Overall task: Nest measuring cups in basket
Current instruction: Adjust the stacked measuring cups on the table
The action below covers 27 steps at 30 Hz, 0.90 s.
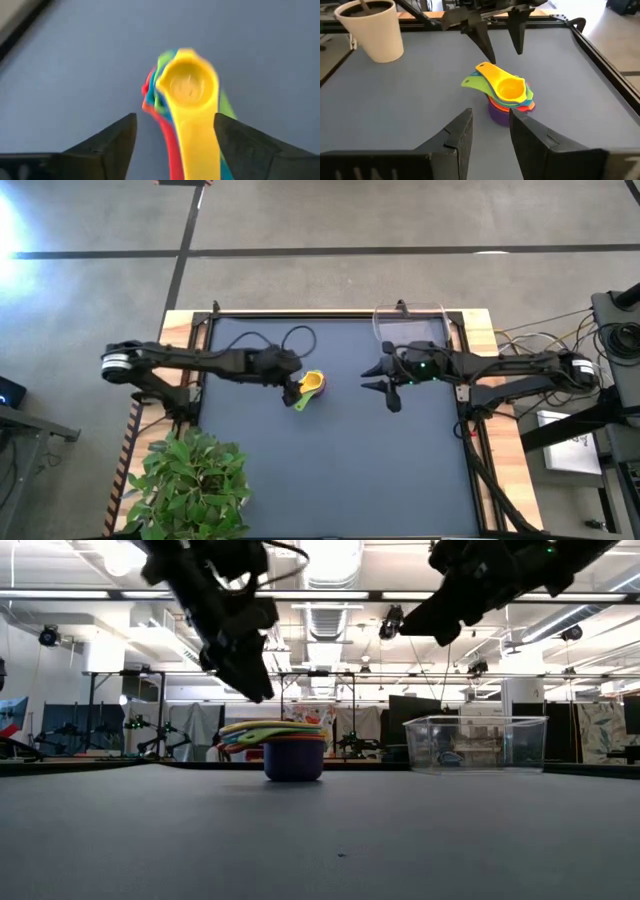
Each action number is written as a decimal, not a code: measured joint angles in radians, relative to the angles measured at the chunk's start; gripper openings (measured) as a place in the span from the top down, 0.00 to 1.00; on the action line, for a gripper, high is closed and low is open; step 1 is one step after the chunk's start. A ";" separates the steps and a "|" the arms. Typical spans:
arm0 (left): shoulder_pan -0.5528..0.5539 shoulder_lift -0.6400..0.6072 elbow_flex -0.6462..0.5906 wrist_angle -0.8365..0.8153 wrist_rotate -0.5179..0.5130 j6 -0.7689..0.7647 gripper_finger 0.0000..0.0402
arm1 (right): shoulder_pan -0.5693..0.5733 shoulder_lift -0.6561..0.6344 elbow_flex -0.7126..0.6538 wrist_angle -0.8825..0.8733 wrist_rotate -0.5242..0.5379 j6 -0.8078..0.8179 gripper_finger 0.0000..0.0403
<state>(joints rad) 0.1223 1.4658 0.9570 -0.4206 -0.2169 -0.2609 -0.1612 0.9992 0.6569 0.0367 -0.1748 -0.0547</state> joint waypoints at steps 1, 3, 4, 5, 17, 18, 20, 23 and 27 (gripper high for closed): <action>-0.001 0.023 0.041 -0.069 0.000 -0.010 0.35 | 0.000 -0.010 -0.008 0.002 0.000 -0.003 0.71; -0.008 0.059 0.103 -0.144 0.000 -0.023 0.31 | 0.000 -0.030 -0.025 0.004 0.001 -0.007 0.70; -0.013 0.070 0.123 -0.155 0.000 -0.027 0.29 | 0.000 -0.036 -0.031 0.003 0.001 -0.009 0.70; -0.019 0.078 0.135 -0.156 0.004 -0.029 0.27 | 0.000 -0.038 -0.036 0.005 0.002 -0.009 0.70; -0.036 0.145 0.161 -0.154 0.128 -0.192 0.20 | 0.000 -0.038 -0.077 -0.001 0.001 -0.040 0.70; -0.038 0.151 0.162 -0.153 0.128 -0.200 0.19 | 0.000 -0.038 -0.077 -0.001 0.001 -0.044 0.71; -0.040 0.166 0.162 -0.160 0.127 -0.216 0.18 | 0.000 -0.037 -0.077 -0.002 0.001 -0.051 0.71; -0.040 0.182 0.162 -0.166 0.123 -0.232 0.16 | 0.000 -0.037 -0.077 0.001 0.001 -0.061 0.72; -0.040 0.197 0.162 -0.175 0.111 -0.235 0.14 | 0.000 -0.036 -0.077 0.008 0.001 -0.066 0.71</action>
<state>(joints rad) 0.0818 1.6632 1.1194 -0.5958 -0.1055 -0.4957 -0.1612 0.9630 0.5800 0.0444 -0.1741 -0.1202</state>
